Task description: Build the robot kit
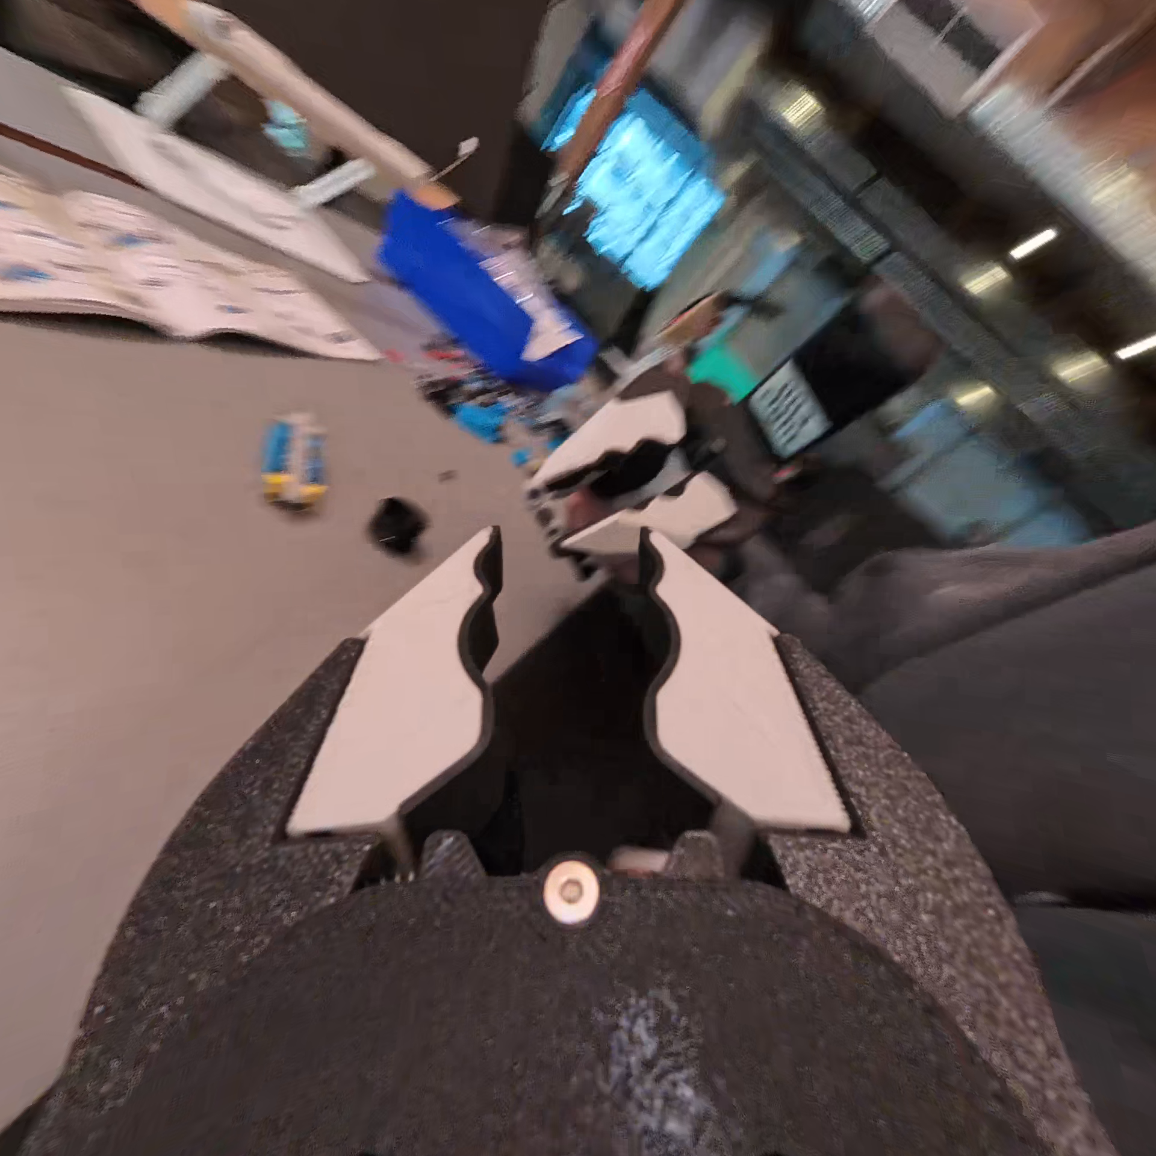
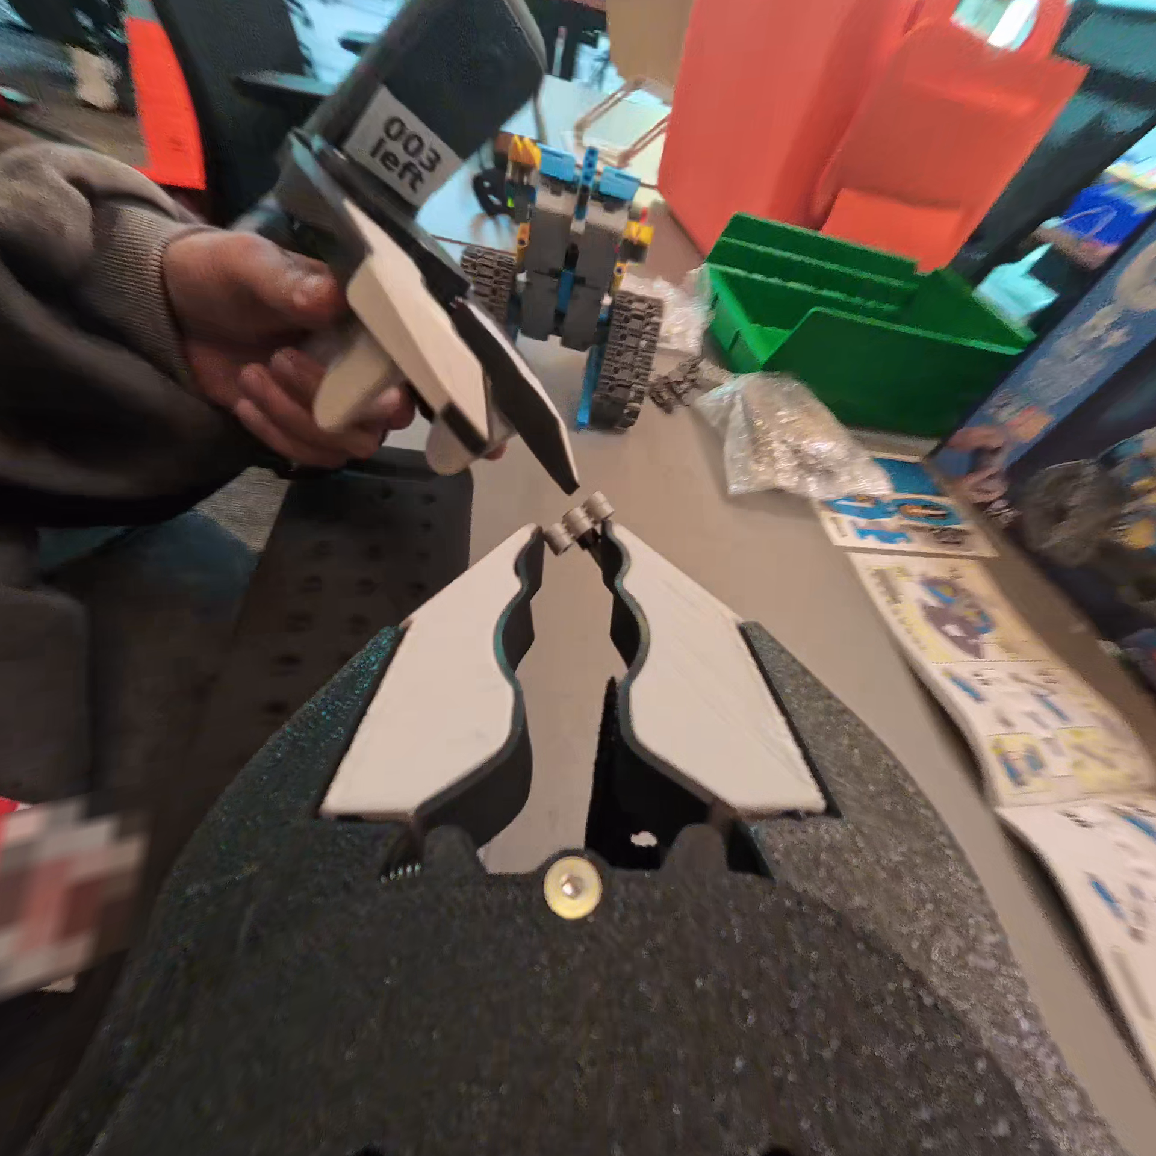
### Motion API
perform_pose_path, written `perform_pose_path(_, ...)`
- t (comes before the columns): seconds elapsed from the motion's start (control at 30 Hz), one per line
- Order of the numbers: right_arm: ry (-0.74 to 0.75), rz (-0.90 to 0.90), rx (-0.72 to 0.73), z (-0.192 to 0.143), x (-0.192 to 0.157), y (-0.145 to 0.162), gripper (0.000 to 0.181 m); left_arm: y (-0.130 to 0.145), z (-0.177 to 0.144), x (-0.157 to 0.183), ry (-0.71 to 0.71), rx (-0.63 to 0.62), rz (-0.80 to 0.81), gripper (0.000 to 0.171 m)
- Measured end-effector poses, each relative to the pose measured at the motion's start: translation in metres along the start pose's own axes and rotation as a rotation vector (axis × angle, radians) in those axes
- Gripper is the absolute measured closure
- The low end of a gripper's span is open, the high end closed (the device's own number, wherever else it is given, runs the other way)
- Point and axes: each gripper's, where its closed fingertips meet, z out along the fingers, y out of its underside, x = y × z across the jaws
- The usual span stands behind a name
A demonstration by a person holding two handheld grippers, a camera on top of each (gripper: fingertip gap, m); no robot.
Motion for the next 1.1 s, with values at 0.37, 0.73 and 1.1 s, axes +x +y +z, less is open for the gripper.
perform_pose_path(0.37, 0.244, -0.364, -0.160, 0.004, -0.003, -0.001, 0.163, 0.012, 0.019, -0.016, -0.005, -0.023, -0.106, 0.165)
perform_pose_path(0.73, 0.194, -0.148, -0.004, -0.005, 0.009, -0.004, 0.143, 0.006, 0.030, -0.032, -0.054, -0.027, -0.081, 0.166)
perform_pose_path(1.1, -0.267, 0.234, 0.040, -0.020, 0.025, 0.025, 0.158, 0.017, 0.044, -0.033, 0.106, -0.219, -0.107, 0.166)
